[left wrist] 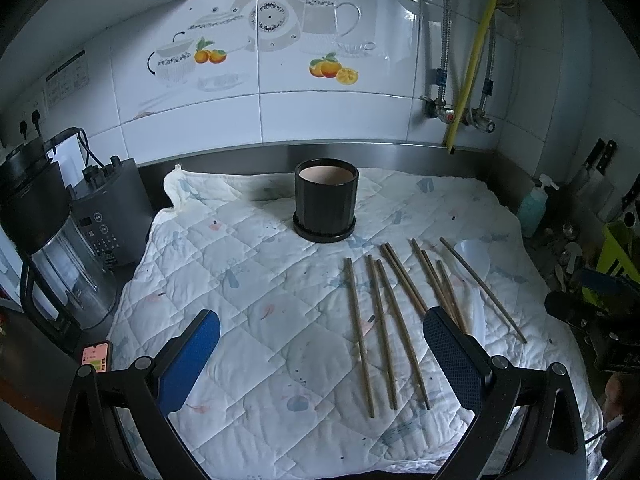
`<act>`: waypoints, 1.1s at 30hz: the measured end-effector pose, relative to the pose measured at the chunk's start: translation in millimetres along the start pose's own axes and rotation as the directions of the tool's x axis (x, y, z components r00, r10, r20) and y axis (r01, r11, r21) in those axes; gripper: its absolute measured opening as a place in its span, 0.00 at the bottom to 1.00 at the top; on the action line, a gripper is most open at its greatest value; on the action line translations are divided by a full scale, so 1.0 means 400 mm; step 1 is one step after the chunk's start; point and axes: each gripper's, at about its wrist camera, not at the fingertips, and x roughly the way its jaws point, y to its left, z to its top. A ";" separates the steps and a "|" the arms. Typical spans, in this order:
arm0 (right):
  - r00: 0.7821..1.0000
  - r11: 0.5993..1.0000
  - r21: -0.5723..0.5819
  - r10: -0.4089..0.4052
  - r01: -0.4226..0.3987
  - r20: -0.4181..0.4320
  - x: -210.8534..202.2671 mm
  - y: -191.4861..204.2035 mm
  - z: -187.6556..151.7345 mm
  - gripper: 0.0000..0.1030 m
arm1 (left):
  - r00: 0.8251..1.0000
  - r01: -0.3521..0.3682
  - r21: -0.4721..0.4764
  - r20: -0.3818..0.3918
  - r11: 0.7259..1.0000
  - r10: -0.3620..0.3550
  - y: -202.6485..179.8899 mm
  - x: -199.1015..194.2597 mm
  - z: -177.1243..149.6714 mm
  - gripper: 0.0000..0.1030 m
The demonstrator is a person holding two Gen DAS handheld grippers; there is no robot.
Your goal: Organize utensils
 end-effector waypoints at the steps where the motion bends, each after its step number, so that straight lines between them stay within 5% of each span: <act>1: 1.000 1.000 0.001 0.003 -0.003 0.001 -0.001 -0.001 -0.002 1.00 | 1.000 -0.003 0.000 -0.001 1.000 0.003 0.000 0.000 0.001 1.00; 33: 0.996 1.000 -0.023 0.004 -0.002 0.094 -0.019 -0.003 0.010 1.00 | 1.000 -0.005 0.012 0.001 1.000 0.005 0.000 0.012 0.034 1.00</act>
